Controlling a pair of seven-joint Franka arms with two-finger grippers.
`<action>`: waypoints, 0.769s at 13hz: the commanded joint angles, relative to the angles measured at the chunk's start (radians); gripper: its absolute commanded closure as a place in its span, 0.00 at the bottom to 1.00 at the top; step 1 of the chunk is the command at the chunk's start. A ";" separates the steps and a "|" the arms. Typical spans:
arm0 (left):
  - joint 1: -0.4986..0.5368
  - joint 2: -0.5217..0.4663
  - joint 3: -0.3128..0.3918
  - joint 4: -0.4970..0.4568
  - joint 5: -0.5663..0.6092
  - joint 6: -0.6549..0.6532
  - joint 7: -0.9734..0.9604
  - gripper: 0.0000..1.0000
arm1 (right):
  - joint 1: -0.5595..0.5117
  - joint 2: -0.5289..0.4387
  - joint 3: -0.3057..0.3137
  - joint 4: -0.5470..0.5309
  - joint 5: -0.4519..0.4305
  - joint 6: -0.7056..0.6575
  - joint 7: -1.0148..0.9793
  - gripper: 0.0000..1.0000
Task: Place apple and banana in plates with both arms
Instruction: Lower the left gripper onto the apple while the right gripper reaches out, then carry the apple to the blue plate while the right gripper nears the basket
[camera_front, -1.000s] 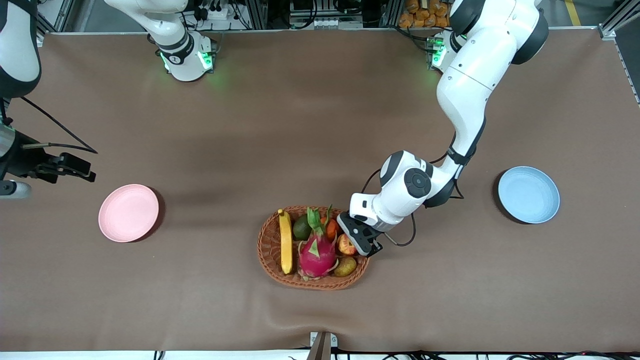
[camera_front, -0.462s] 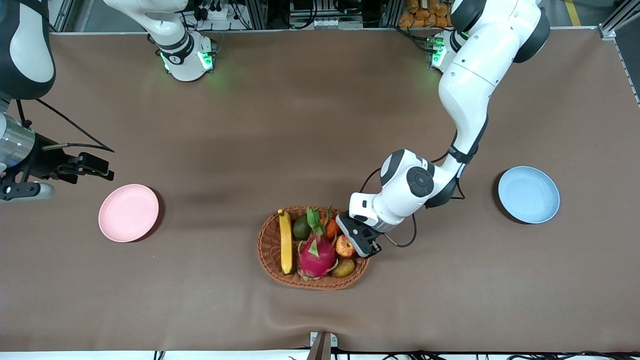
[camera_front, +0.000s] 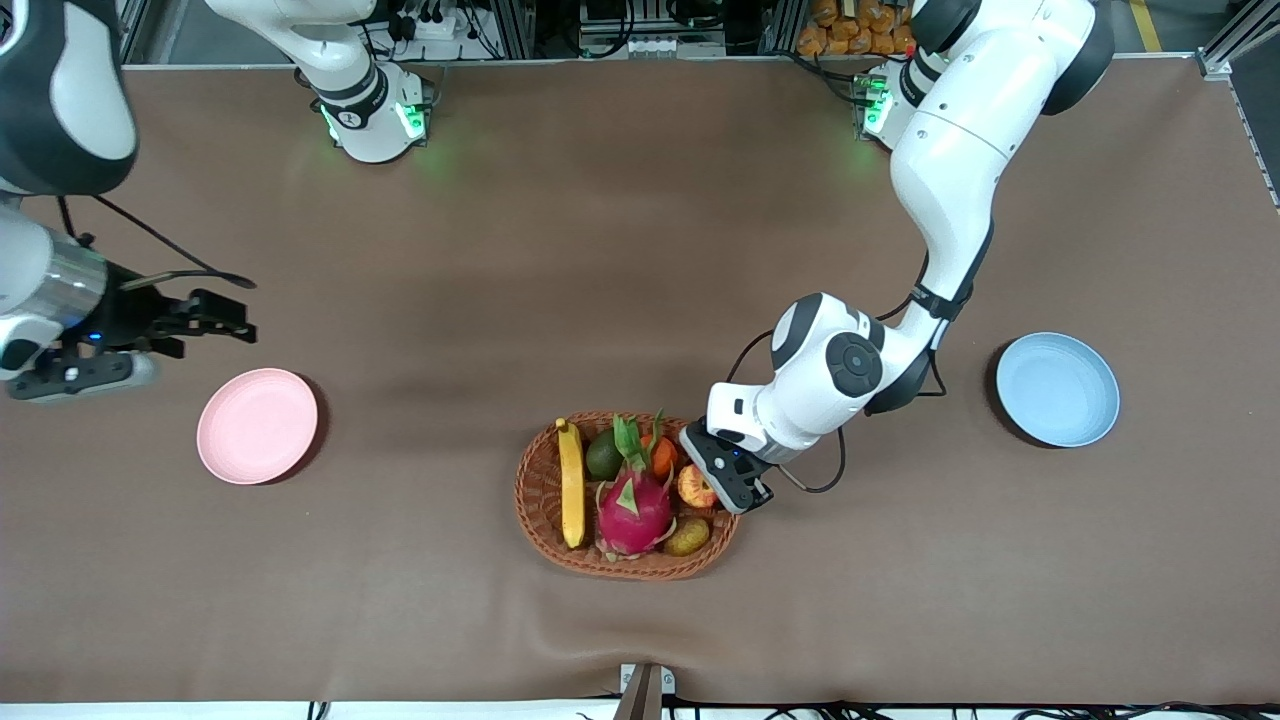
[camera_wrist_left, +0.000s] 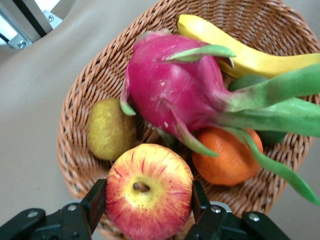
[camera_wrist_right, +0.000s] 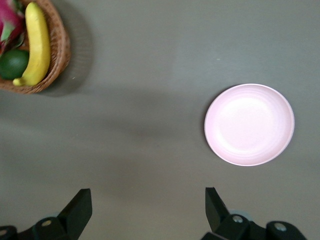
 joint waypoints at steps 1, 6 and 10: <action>0.030 -0.104 -0.011 -0.068 -0.025 -0.092 -0.026 0.55 | 0.069 0.028 -0.006 -0.003 0.006 0.008 -0.018 0.00; 0.121 -0.245 -0.011 -0.253 -0.025 -0.094 -0.088 0.57 | 0.100 0.106 -0.004 0.003 0.018 0.112 -0.012 0.00; 0.259 -0.354 -0.011 -0.410 -0.024 -0.092 -0.057 0.58 | 0.169 0.227 -0.006 -0.003 0.055 0.241 0.011 0.00</action>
